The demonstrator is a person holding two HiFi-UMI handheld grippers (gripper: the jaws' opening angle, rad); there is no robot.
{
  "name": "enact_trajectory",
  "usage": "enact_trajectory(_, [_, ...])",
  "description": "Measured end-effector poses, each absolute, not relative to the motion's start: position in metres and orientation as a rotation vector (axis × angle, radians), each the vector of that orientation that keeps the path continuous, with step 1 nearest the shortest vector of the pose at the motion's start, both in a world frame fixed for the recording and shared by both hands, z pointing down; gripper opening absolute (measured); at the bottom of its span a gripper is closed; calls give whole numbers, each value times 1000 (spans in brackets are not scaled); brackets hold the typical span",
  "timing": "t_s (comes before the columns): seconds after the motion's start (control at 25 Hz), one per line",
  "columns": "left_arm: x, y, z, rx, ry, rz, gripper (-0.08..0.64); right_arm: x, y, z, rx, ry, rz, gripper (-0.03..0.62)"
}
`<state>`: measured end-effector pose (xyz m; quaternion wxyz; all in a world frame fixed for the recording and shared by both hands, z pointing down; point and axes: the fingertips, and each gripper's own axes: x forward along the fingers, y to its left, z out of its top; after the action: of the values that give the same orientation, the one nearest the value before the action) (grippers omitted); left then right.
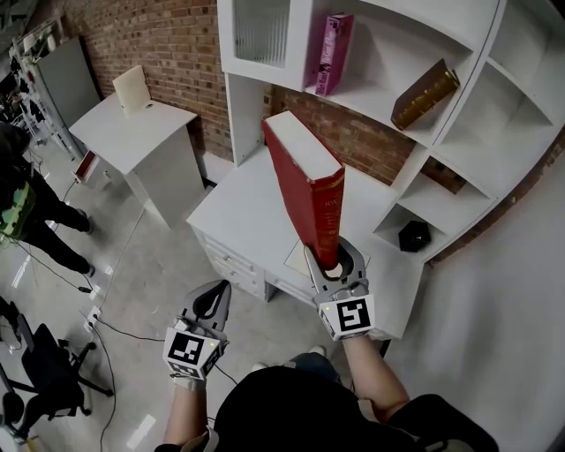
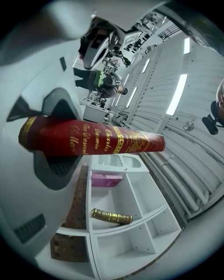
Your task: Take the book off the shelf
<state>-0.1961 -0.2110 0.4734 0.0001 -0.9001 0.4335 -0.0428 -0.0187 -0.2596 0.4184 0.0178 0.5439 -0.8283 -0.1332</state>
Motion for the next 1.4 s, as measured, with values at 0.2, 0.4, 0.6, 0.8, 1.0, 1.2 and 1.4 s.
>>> enact_trajectory(0.2, [-211, -207, 475, -2796, 1417, -141, 8, -50, -253, 436, 1573, -2628, -397, 187])
enact_trajectory(0.4, [-225, -204, 477, -2767, 1460, -160, 8, -80, -247, 451, 1444, -2671, -423, 187])
enact_trajectory(0.6, [-239, -201, 477, -2745, 1500, -170, 8, -112, -241, 463, 1340, -2718, -404, 187])
enact_trajectory(0.8, [-253, -196, 477, -2723, 1538, -166, 8, -138, -233, 469, 1248, -2757, -394, 187])
enact_trajectory(1.0, [-265, -193, 476, -2702, 1580, -164, 8, -152, -228, 477, 1187, -2787, -366, 186])
enact_trajectory(1.2, [-277, -187, 478, -2689, 1610, -162, 8, -158, -222, 480, 1155, -2795, -362, 186])
enact_trajectory(1.4, [-284, -182, 480, -2685, 1627, -152, 8, -160, -217, 482, 1150, -2806, -339, 186])
